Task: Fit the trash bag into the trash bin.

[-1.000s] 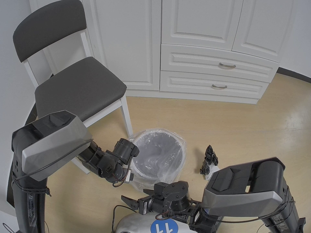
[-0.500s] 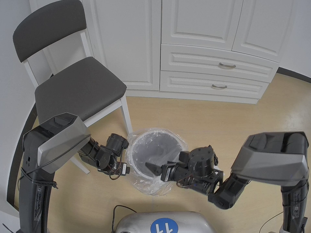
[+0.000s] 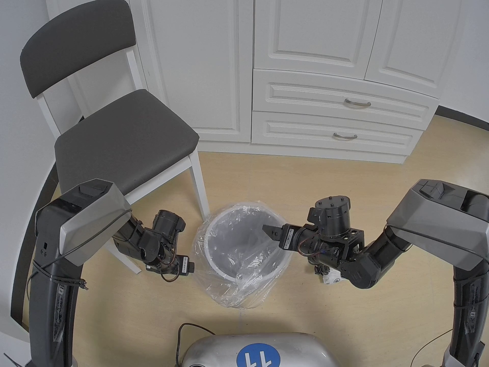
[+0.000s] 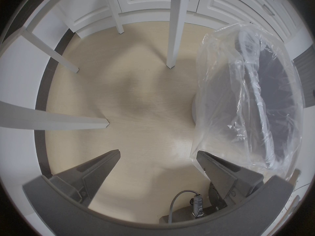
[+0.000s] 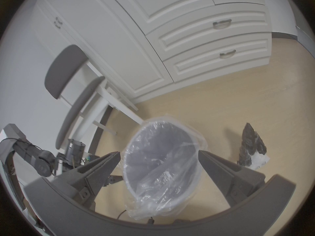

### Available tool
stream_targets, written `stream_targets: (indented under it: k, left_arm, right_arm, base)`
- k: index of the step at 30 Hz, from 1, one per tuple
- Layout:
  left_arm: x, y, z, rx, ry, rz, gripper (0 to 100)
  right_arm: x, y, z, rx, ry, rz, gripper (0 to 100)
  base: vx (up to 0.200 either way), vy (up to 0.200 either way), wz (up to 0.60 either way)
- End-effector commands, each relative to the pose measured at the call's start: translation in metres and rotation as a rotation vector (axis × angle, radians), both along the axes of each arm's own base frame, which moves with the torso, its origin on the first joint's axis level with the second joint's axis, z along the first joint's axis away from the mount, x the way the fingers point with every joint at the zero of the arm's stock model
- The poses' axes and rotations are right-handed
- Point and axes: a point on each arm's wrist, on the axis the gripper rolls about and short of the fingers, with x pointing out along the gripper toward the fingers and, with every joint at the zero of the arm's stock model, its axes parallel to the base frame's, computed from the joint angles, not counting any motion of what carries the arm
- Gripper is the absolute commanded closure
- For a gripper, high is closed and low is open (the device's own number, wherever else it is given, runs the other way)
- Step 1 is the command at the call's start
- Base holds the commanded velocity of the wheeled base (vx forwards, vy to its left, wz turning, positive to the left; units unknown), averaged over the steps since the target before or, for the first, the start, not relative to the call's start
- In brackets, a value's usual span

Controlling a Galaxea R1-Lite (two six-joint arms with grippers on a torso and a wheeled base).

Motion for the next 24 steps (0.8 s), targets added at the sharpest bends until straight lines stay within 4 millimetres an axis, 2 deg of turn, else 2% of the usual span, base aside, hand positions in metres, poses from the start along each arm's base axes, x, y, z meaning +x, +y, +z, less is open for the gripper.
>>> stream_targets:
  k: [1,3,4,6,8,12,16,24]
  left_arm:
    - [-0.016,0.0,0.019,-0.098,0.006,-0.05,0]
    - [-0.023,-0.001,0.02,-0.123,0.005,-0.068,0]
    - [-0.023,-0.001,0.02,-0.124,0.003,-0.069,0]
    - [-0.028,0.001,0.014,-0.131,-0.012,-0.071,0]
    - [-0.034,0.002,0.009,-0.129,-0.021,-0.076,0]
    - [-0.034,0.005,0.012,-0.141,-0.07,-0.076,0]
    - [-0.034,0.007,0.006,-0.138,-0.063,-0.071,0]
    - [-0.033,0.008,0.004,-0.142,-0.058,-0.065,0]
  right_arm:
    - [0.023,0.016,0.017,-0.051,0.028,-0.053,0]
    - [0.03,0.024,0.027,-0.113,0.078,-0.092,0]
    - [0.031,0.025,0.027,-0.119,0.083,-0.095,0]
    - [0.035,0.041,0.029,-0.236,0.179,-0.125,0]
    - [0.039,0.049,0.031,-0.299,0.217,-0.15,0]
    - [0.045,0.068,0.017,-0.383,0.265,-0.168,0]
    - [0.048,0.074,0.003,-0.475,0.292,-0.179,0]
    - [0.044,0.069,-0.015,-0.594,0.372,-0.179,0]
  base:
    - [0.0,0.0,0.0]
    - [0.0,0.0,0.0]
    - [0.0,0.0,0.0]
    - [0.0,0.0,0.0]
    - [0.0,0.0,0.0]
    - [0.0,0.0,0.0]
    - [0.0,0.0,0.0]
    - [0.0,0.0,0.0]
